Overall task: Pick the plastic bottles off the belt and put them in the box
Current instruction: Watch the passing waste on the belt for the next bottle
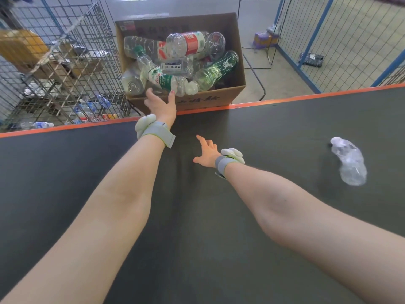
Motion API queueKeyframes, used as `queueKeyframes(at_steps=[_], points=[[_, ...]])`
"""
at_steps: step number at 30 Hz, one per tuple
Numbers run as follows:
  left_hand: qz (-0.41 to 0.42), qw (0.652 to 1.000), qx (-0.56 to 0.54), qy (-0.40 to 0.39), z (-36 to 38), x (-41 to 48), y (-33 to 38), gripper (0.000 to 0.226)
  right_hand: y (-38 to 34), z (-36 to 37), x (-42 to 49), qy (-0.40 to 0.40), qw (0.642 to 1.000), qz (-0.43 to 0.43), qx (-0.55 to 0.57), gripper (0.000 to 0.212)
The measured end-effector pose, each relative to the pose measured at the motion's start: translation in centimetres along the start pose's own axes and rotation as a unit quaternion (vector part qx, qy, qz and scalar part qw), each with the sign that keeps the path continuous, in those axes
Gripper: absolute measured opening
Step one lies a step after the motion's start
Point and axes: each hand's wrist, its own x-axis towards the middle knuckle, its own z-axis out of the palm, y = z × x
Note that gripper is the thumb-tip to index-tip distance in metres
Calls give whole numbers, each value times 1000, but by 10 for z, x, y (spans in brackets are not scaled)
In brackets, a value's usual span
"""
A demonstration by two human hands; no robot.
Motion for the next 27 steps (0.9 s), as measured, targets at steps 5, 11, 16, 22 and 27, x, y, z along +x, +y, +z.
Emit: queueKeyframes(at_steps=[5, 11, 16, 22, 27], points=[[-32, 992, 93, -78, -39, -41, -19, 58, -10, -6, -48, -22, 1000, 15, -4, 88], [-96, 950, 221, -199, -92, -109, -51, 63, -24, 1, -115, -40, 999, 7, -7, 88], [-116, 936, 236, -234, -124, -173, -72, 65, -27, 11, -167, -48, 999, -4, 2, 87], [-95, 904, 325, -263, -155, -251, -116, 85, -9, 33, -229, -67, 998, 5, 1, 89], [-121, 888, 332, -295, -173, -305, -149, 95, 14, 54, -269, -91, 994, 33, -41, 98]])
